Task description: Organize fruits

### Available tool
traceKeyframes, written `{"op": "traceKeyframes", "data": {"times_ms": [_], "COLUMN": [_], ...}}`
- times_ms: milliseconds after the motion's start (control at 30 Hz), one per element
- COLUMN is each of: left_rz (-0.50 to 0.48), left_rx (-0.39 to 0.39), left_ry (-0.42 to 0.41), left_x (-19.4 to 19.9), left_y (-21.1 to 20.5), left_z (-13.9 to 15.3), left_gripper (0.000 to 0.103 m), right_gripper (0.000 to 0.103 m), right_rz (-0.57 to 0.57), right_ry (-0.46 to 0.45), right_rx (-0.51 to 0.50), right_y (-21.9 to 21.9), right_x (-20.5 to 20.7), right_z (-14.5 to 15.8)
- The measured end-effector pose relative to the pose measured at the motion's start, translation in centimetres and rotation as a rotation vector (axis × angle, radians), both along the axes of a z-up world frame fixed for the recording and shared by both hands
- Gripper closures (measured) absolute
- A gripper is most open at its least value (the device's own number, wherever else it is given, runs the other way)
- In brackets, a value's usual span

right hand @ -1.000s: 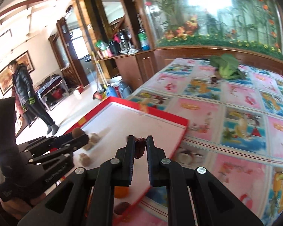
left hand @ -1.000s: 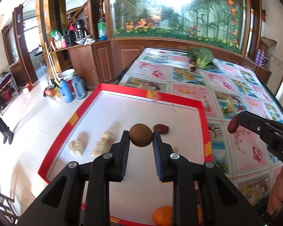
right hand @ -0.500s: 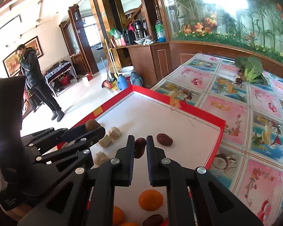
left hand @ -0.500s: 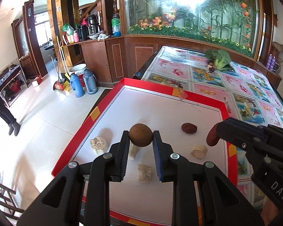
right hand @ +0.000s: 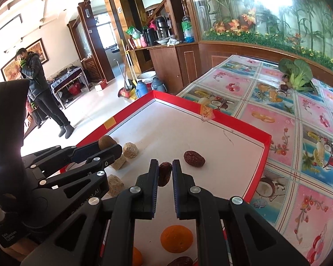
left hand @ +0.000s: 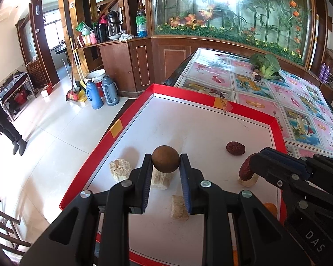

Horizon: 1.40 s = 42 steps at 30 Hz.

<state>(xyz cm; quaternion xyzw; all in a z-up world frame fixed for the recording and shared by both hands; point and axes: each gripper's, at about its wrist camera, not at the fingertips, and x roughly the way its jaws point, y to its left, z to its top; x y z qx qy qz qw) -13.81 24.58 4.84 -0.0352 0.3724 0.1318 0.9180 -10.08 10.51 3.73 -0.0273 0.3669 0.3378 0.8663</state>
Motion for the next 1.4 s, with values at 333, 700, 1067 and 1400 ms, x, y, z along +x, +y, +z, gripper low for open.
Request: {"op": "traceKeyframes", "data": {"times_ms": [333,700,1067,1400], "left_rz": [0.001,0.003,0.030,0.049], "left_rx": [0.003,0.034,0.060,0.111], "left_ry": [0.033,0.047,0.028,-0.050], "left_x": [0.8,1.3,0.4,-1.7], "left_y": [0.2,-0.2,-0.9,-2.6], "left_z": [-0.9,-1.4,-0.5,2.5], "left_gripper": [0.076,0.076,0.024,0.007], "right_gripper": [0.093,0.092,0.074,0.045], "right_rz": [-0.016,-0.026,-0.079,-0.142], "right_ry": [0.029,0.020,-0.040,-0.142], "right_rx": [-0.018,-0.022,0.027,0.060], "right_y": [-0.1,-0.3,-2.8,-6.2], "right_x": [0.7,0.6,-0.9,-3.9], "right_z": [-1.0,-0.8,1.4,4.3]}}
